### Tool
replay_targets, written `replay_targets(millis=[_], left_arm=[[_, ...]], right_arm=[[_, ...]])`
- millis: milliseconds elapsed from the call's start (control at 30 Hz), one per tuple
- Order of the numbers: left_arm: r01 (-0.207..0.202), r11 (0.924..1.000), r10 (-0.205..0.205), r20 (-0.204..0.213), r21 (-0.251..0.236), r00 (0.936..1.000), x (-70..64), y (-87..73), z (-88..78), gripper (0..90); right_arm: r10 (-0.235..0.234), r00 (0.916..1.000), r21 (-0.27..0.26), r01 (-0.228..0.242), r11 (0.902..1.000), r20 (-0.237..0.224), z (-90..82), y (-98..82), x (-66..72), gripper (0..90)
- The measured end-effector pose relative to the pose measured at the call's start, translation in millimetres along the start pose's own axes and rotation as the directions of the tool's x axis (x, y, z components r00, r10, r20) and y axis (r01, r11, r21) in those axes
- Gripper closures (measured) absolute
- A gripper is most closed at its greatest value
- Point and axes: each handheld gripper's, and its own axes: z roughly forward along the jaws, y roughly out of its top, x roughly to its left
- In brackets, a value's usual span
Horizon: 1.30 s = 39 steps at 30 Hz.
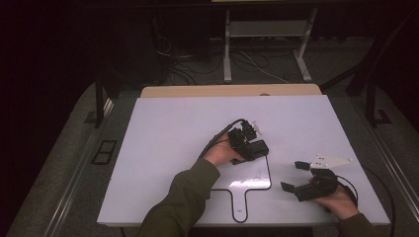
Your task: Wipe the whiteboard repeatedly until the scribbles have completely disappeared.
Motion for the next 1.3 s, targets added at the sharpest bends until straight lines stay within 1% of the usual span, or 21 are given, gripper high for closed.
replay_targets(millis=[67, 100, 233, 333, 367, 467, 533, 667, 767, 867, 900, 1033, 1133, 1167, 1200, 1300], left_arm=[[0.008, 1.0, -0.008, -0.007, 0.003, 0.9999, 2.5, 0.6, 0.0, 39.3], [0.017, 0.9998, -0.017, -0.006, -0.003, 0.9998, 3.6, 0.5, 0.5, 39.4], [0.018, 0.9998, -0.018, -0.005, 0.002, 0.9998, 5.2, 1.0, 0.3, 39.4], [0.017, 0.9998, -0.017, -0.012, 0.007, 0.9998, 3.1, 1.4, 0.3, 39.4], [0.008, 0.9998, -0.007, -0.014, 0.017, 0.9999, 2.2, 1.8, -0.2, 39.4], [-0.006, 0.9998, 0.006, -0.016, 0.021, 0.9999, -3.1, 1.9, -0.1, 39.4], [-0.029, 0.9993, 0.029, -0.011, 0.026, 0.9995, -5.9, 1.4, -0.7, 39.4], [-0.045, 0.9987, 0.045, 0.002, 0.023, 0.999, -16.0, -1.2, -1.7, 39.4], [-0.067, 0.9973, 0.067, 0.007, 0.031, 0.9977, -24.1, -2.9, -2.9, 39.4], [-0.075, 0.9968, 0.075, 0.013, 0.027, 0.9971, -32.3, -4.6, -3.3, 39.4], [-0.097, 0.9943, 0.097, 0.014, 0.045, 0.9952, -33.6, -4.8, -4.7, 39.4], [-0.105, 0.9939, 0.104, 0.022, 0.035, 0.9944, -43.2, -7.2, -5.0, 39.4], [-0.119, 0.9924, 0.119, 0.024, 0.029, 0.9926, -49.6, -9.0, -5.4, 39.4], [-0.111, 0.9935, 0.11, 0.027, 0.023, 0.9935, -52.7, -10.3, -5.3, 39.4], [-0.113, 0.9933, 0.113, 0.025, 0.022, 0.9933, -55.1, -11.0, -5.5, 39.4], [-0.135, 0.9905, 0.135, 0.022, 0.026, 0.9907, -61.8, -13.0, -7.0, 39.4]], right_arm=[[-0.003, 1.0, 0.0, 0.003, 1.0, -0.001, 0.1, -0.1, -0.2, 0.0], [-0.002, 1.0, 0.002, 0.002, 1.0, 0.0, 0.0, -0.1, -0.1, 0.0], [-0.001, 1.0, 0.001, 0.001, 1.0, -0.001, -0.1, -0.1, -0.4, 0.0], [-0.002, 1.0, 0.003, 0.002, 1.0, 0.0, -0.1, -0.1, -0.6, 0.0], [-0.001, 1.0, 0.003, 0.001, 1.0, 0.0, -0.2, 0.0, -0.4, 0.0], [-0.001, 1.0, 0.002, 0.001, 1.0, -0.001, -0.3, -0.1, -0.6, 0.0], [0.0, 1.0, 0.002, 0.0, 1.0, 0.0, -0.3, -0.1, -0.6, 0.0], [-0.004, 1.0, 0.002, 0.004, 1.0, 0.0, -0.1, -0.2, -0.7, 0.0], [-0.002, 1.0, 0.004, 0.002, 1.0, 0.001, 0.2, -0.2, -0.4, 0.0], [-0.002, 1.0, 0.005, 0.002, 1.0, 0.003, 0.2, -0.2, -0.2, 0.0], [-0.002, 1.0, 0.003, 0.002, 1.0, 0.003, 0.3, -0.3, -0.2, 0.0], [-0.001, 1.0, 0.003, 0.001, 1.0, 0.003, 0.4, -0.3, 0.1, 0.0], [0.0, 1.0, 0.004, 0.0, 1.0, 0.004, 0.5, -0.3, 0.2, 0.0], [0.0, 1.0, 0.004, 0.0, 1.0, 0.004, 0.5, -0.3, 0.2, 0.0], [0.001, 1.0, 0.005, -0.001, 1.0, 0.004, 0.5, -0.3, 0.3, 0.0], [0.0, 1.0, 0.004, 0.0, 1.0, 0.004, 0.5, -0.3, 0.2, 0.0]])
